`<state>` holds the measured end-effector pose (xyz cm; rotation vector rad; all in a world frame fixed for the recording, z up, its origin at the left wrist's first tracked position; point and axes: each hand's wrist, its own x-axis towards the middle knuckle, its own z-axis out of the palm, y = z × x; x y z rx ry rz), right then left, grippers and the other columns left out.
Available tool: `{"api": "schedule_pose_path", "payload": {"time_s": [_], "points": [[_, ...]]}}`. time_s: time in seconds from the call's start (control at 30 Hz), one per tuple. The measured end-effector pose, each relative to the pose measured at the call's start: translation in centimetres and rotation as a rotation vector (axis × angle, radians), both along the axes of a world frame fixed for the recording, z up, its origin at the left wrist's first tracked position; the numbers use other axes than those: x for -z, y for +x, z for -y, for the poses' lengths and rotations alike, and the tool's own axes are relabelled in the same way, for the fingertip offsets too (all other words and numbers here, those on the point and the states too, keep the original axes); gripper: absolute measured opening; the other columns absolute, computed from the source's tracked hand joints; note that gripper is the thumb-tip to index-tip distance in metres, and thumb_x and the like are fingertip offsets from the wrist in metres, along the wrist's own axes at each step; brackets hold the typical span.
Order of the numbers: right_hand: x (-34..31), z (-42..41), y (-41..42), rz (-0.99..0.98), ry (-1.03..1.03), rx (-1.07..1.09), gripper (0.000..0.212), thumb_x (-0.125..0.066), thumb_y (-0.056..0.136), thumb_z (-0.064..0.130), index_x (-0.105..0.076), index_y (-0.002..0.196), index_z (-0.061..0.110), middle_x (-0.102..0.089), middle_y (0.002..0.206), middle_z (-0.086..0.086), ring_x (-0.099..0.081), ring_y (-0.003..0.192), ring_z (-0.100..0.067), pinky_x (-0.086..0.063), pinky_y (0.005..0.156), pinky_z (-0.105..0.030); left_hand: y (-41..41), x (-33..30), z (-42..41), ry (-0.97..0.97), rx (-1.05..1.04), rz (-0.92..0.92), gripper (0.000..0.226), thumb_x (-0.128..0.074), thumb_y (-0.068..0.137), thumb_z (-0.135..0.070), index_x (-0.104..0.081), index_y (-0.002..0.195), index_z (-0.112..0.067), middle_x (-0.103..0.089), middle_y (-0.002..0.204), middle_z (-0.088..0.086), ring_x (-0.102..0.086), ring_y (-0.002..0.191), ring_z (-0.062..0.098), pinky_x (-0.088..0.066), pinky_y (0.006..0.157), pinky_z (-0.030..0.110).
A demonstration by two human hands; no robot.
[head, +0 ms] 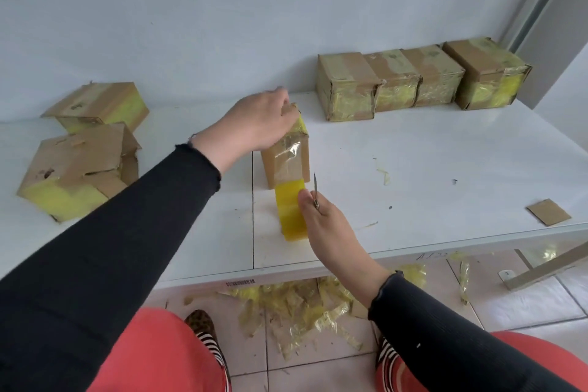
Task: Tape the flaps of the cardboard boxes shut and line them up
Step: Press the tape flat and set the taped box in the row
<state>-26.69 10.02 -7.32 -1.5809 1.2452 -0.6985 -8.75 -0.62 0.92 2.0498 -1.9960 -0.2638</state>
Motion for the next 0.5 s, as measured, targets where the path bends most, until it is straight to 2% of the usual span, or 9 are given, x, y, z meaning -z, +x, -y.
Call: {"api": "schedule_pose_path", "payload": {"time_s": [0.07,0.13,0.2,0.27,0.33,0.4,0.5], "points": [[0.1,-0.5,0.2,0.065,0.024,-0.005,0.038,-0.033,0.108,0.05,-0.04,0.076,0.031,-0.045,0.058,0.013,-0.04,0.058,-0.005,-0.032,0.064,-0.033,-2.5,1.4,-0.3,0.01,-0.06,0.208,0.079,-0.026,0.098,-0.074,-0.042,0.151,-0.017,-0.053,0.145,0.014,-0.044,0.135,0.034,-0.039,0.104,0.044],[0.1,-0.8,0.5,0.135,0.029,-0.038,0.033,-0.034,0.108,0.049,-0.045,0.089,0.025,-0.052,0.068,0.005,-0.051,0.065,-0.014,-0.037,0.067,-0.038,-4.0,3.4,-0.8,-0.108,-0.076,0.381,0.093,-0.02,0.092,-0.084,-0.038,0.154,-0.016,-0.05,0.148,0.015,-0.041,0.139,0.036,-0.034,0.112,0.047],[0.2,-1.0,0.7,0.175,0.031,-0.08,0.03,-0.037,0.11,0.04,-0.047,0.103,0.012,-0.058,0.086,-0.016,-0.065,0.091,-0.037,-0.046,0.077,-0.047,-3.9,4.6,-0.6,-0.236,-0.06,0.427,0.089,-0.02,0.095,-0.08,-0.044,0.151,-0.016,-0.05,0.152,0.013,-0.041,0.142,0.034,-0.033,0.115,0.046],[0.5,-1.0,1.0,0.237,0.092,-0.056,0.034,-0.039,0.111,0.03,-0.048,0.112,-0.002,-0.064,0.105,-0.029,-0.057,0.109,-0.05,-0.048,0.091,-0.053,-2.9,5.1,0.2,-0.279,-0.028,0.409,0.084,-0.018,0.098,-0.076,-0.048,0.15,-0.018,-0.048,0.156,0.011,-0.04,0.147,0.033,-0.034,0.116,0.047],[0.5,-1.1,1.4,0.281,0.166,-0.037,0.038,-0.039,0.111,0.026,-0.046,0.122,-0.01,-0.057,0.12,-0.038,-0.055,0.114,-0.051,-0.043,0.1,-0.059,-2.1,5.3,0.6,-0.288,-0.005,0.416,0.082,-0.015,0.098,-0.075,-0.05,0.148,-0.02,-0.047,0.158,0.01,-0.04,0.148,0.031,-0.035,0.115,0.046],[0.4,-1.3,1.7,0.304,0.189,-0.034,0.04,-0.039,0.111,0.026,-0.045,0.126,-0.011,-0.055,0.123,-0.039,-0.058,0.114,-0.048,-0.042,0.099,-0.059,-2.1,5.4,0.7,-0.288,-0.001,0.421,0.079,-0.016,0.098,-0.074,-0.05,0.149,-0.023,-0.045,0.16,0.008,-0.038,0.149,0.028,-0.034,0.116,0.045],[0.5,-1.8,2.0,0.305,0.205,-0.042,0.039,-0.039,0.111,0.026,-0.044,0.124,-0.01,-0.053,0.125,-0.041,-0.052,0.115,-0.055,-0.043,0.099,-0.061,-2.3,5.0,0.5,-0.244,0.012,0.342,0.078,-0.022,0.098,-0.077,-0.04,0.157,-0.028,-0.035,0.166,0.005,-0.027,0.155,0.026,-0.024,0.124,0.044]]}}
